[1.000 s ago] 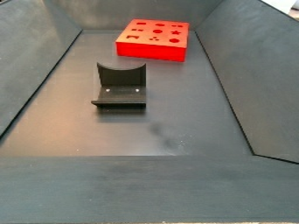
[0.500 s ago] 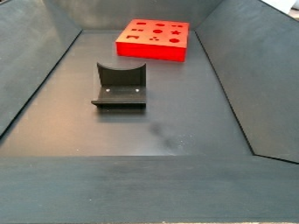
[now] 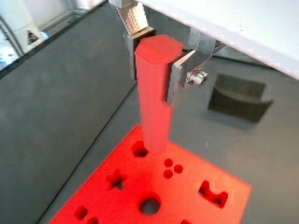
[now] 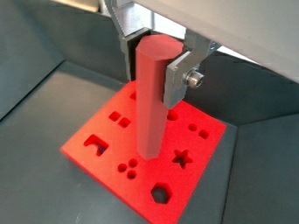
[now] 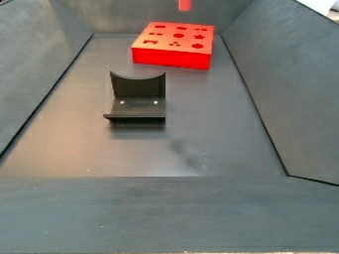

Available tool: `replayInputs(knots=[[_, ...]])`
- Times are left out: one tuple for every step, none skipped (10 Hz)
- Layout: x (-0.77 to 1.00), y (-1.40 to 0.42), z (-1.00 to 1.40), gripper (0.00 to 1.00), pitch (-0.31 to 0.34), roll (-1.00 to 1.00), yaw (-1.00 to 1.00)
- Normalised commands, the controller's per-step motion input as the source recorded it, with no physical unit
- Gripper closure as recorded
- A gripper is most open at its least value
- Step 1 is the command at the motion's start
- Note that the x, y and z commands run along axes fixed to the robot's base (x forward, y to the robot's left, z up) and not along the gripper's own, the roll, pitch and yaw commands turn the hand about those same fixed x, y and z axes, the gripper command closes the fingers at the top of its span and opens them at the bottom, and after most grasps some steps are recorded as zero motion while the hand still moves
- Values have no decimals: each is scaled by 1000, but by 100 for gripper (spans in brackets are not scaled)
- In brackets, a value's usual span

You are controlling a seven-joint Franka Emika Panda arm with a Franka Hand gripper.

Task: Pick up the hexagon object. Move up. Place the hexagon object on the fixture. Regrasp the hexagon object. Move to above the board. Insert the hexagon object.
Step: Insert the hexagon object.

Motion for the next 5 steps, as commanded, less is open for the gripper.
replayInputs(knots=[[0,-269,-214,100,10,-270,-563],[-77,-111,-477,100,131,-236,-577],[29,9,-489,100,149,-217,-420],[371,311,-497,100,149,-144,-429],[-37,489,-494,100,54,-116,-380]])
